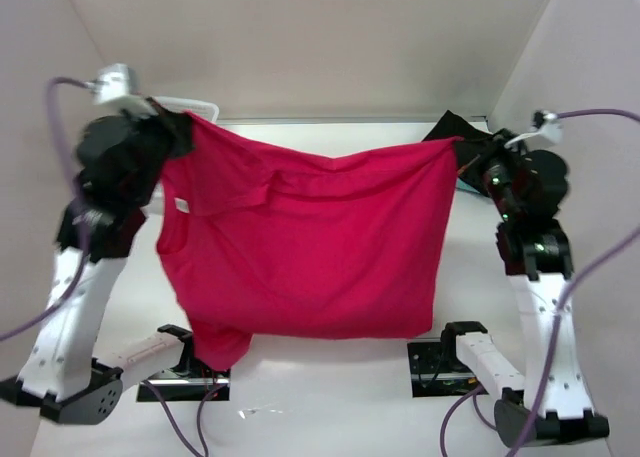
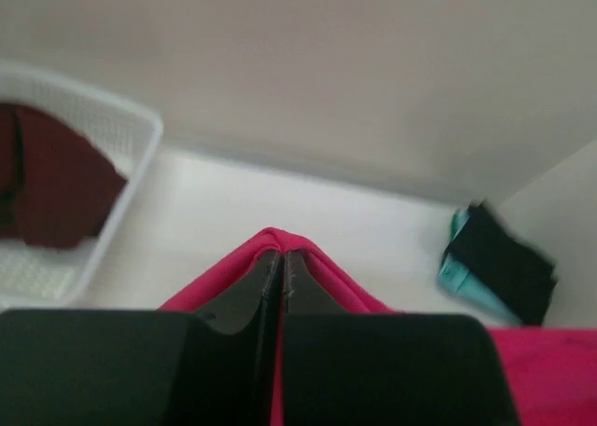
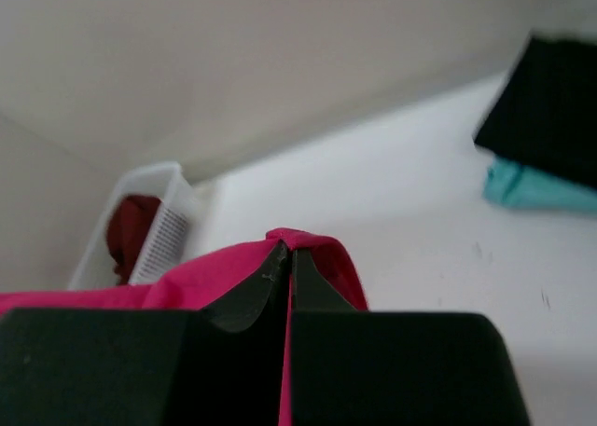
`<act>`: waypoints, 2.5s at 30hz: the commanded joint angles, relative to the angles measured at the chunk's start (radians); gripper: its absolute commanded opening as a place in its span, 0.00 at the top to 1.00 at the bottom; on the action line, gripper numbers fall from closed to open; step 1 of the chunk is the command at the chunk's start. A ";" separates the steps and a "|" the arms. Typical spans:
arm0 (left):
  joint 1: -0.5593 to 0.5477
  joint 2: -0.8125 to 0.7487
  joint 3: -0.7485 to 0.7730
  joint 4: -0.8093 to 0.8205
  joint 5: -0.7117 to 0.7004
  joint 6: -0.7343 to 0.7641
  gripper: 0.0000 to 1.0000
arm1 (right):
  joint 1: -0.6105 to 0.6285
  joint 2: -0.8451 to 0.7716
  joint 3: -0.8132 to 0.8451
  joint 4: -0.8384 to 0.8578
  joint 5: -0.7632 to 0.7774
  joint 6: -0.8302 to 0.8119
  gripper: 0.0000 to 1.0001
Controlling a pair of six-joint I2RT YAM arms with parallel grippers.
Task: Fold and stack the t-shirts
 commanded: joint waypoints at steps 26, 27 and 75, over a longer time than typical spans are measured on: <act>0.259 0.969 0.005 0.312 0.366 -0.075 0.74 | 0.003 0.772 -0.208 0.450 0.088 0.023 1.00; 0.259 0.978 0.036 0.312 0.366 -0.064 0.68 | -0.006 0.793 -0.186 0.450 0.097 0.023 1.00; 0.184 0.728 -0.512 0.251 0.430 -0.083 0.31 | -0.015 0.784 -0.244 0.448 0.208 0.014 1.00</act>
